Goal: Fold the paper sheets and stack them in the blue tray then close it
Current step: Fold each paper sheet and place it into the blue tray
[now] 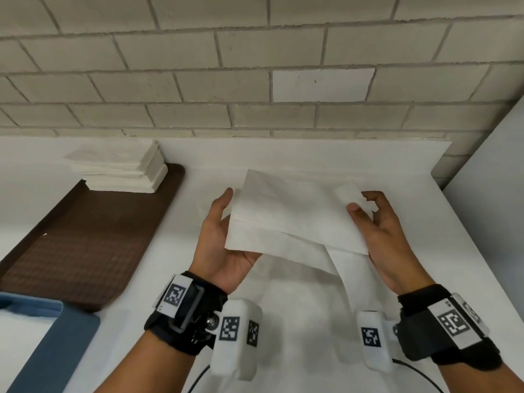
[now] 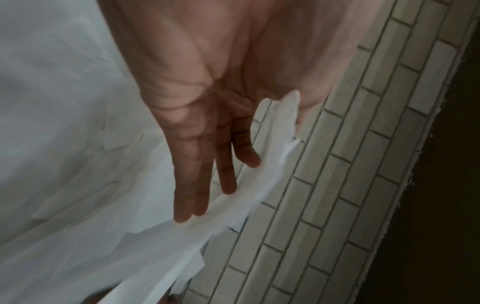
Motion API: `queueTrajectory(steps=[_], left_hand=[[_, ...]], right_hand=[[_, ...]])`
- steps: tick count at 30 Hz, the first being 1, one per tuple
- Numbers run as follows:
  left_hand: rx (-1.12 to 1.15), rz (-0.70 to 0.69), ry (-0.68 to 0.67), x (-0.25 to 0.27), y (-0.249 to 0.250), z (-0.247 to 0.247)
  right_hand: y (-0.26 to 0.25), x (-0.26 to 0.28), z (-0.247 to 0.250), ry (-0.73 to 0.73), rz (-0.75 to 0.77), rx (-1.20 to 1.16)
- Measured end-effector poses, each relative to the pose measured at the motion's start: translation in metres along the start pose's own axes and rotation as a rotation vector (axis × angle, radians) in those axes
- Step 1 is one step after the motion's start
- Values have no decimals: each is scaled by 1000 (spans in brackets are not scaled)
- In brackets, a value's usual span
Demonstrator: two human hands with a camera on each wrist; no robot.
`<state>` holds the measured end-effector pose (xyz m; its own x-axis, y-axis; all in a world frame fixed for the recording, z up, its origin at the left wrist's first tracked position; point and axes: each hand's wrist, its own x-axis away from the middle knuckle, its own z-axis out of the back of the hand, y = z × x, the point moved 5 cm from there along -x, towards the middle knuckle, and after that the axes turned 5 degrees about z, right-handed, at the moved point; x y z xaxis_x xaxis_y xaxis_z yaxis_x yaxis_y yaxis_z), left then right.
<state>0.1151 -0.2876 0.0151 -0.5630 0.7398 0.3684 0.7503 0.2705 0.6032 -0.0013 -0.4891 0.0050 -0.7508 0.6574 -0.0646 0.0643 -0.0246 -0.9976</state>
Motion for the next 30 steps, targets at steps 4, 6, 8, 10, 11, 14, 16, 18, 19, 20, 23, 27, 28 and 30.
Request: queueTrajectory(steps=[4, 6, 8, 10, 11, 14, 16, 18, 19, 20, 23, 27, 28, 30], left_hand=[[160, -26, -84, 6, -7, -12], [220, -52, -106, 7, -12, -16], [144, -52, -86, 5, -17, -18], [2, -32, 11, -5, -23, -9], [-63, -34, 59, -9, -24, -5], [-302, -146, 193, -17, -2, 13], [-846, -373, 384, -14, 34, 19], [-1459, -539, 448, -11, 56, 8], [-1648, -542, 410, -12, 58, 0], [-1728, -527, 346, -13, 56, -7], [-1478, -423, 95, -17, 42, -26], [-872, -296, -14, -19, 29, -29], [-817, -274, -18, -17, 26, -29], [-708, -225, 5, -15, 22, -26]], right_hand=[[0, 2, -6, 36, 56, 3], [3, 5, -8, 42, 78, 38], [3, 7, -8, 22, 119, 129], [3, 8, -4, -15, 151, 224], [4, 8, -2, -34, 154, 259], [0, 7, 7, -54, 117, 254], [-13, 5, 16, -54, 63, 95], [-32, 6, 23, -118, 13, -94], [-43, 8, 21, -181, -6, -168], [-50, 10, 15, -259, -16, -212], [-53, 14, -9, -342, 0, -186], [-31, 13, -27, -220, 3, -122], [-24, 13, -32, -219, -33, -151], [-14, 14, -40, -199, -70, -182]])
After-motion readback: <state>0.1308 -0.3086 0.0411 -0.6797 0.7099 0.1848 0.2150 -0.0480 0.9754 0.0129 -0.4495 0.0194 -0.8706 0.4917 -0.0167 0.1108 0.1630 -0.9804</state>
